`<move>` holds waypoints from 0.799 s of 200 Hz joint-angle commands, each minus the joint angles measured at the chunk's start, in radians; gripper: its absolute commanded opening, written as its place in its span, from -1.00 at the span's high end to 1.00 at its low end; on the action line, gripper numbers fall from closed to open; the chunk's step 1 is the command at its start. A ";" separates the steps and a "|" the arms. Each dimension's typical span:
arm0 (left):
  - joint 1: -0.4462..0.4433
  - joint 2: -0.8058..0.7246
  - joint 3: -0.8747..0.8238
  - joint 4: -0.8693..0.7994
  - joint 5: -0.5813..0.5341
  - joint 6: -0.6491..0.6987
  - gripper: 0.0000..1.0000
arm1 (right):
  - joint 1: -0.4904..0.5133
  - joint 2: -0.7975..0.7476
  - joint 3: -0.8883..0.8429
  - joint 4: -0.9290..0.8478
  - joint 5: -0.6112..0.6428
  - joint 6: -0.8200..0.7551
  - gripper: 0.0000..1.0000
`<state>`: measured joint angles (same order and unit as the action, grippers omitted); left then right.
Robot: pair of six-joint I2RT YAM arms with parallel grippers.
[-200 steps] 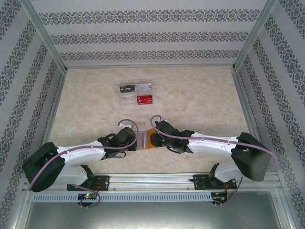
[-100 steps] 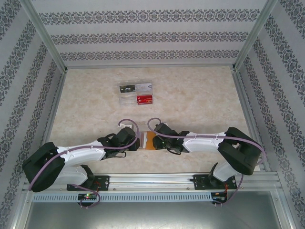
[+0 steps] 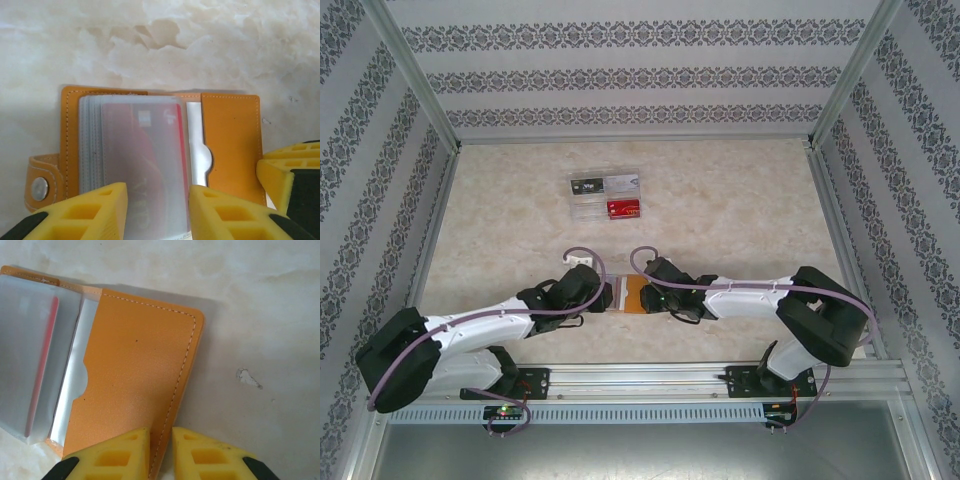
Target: Take the credit cards out of the card holder
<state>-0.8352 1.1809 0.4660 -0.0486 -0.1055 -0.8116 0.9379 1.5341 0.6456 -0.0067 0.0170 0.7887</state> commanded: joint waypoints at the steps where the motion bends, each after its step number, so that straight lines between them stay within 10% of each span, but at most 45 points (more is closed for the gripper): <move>1: 0.016 0.004 0.012 -0.063 -0.032 0.005 0.25 | -0.007 0.015 0.000 0.009 -0.013 0.012 0.59; 160: 0.015 0.101 0.005 0.087 0.097 0.015 0.26 | -0.007 0.024 0.005 0.014 -0.019 0.017 0.59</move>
<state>-0.8333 1.2831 0.4664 -0.0177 -0.0605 -0.8112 0.9379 1.5444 0.6456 -0.0063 0.0097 0.7891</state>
